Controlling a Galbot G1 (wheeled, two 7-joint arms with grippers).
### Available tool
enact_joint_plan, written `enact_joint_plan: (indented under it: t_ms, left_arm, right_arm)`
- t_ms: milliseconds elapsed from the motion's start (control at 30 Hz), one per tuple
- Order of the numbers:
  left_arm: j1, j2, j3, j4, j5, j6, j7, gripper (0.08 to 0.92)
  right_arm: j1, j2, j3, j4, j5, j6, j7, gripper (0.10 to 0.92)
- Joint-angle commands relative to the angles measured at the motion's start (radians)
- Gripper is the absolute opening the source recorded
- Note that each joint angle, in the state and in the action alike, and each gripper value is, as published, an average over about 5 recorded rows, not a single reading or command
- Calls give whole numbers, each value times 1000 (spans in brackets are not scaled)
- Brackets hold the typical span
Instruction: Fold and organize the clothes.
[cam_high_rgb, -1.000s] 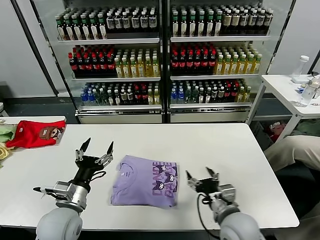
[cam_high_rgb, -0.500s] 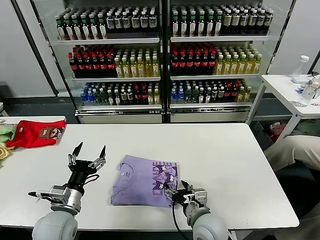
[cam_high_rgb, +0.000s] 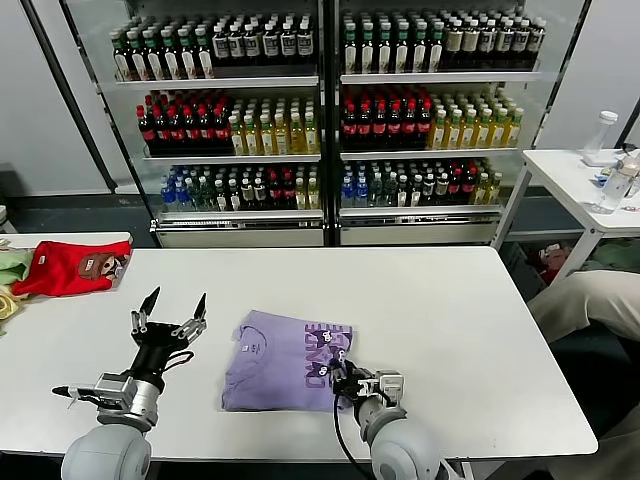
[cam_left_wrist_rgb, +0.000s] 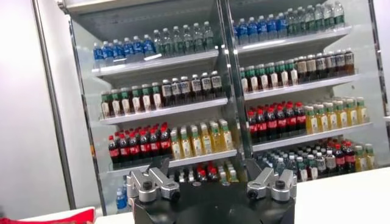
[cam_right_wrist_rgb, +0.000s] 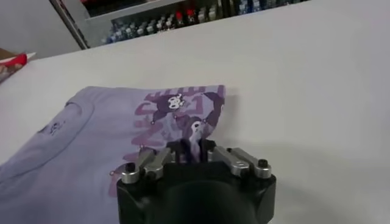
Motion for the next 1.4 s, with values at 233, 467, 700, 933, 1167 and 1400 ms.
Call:
enact_joint_plan:
  t_ms: [233, 467, 700, 933, 1167, 1400]
  left_arm:
    - [6, -3, 2, 39, -3, -116, 44, 823]
    - [18, -32, 29, 61, 40, -223, 101, 823]
    - [45, -51, 20, 68, 65, -328, 123, 823]
    - [35, -74, 19, 77, 84, -371, 149, 823]
    - [-1, -110, 42, 75, 124, -411, 179, 823]
    - [-40, -121, 24, 138, 180, -395, 183, 823]
  right_arm:
    - [2, -231, 265, 119, -53, -26, -104, 125]
    - [-124, -237, 329, 165, -119, -16, -175, 114]
    - [-197, -228, 397, 219, -259, 59, -265, 256]
    - [-187, -248, 474, 182, -411, 121, -315, 463]
    - [-130, -252, 505, 71, -527, 198, -345, 663]
    - [-103, -253, 489, 23, -548, 205, -347, 814]
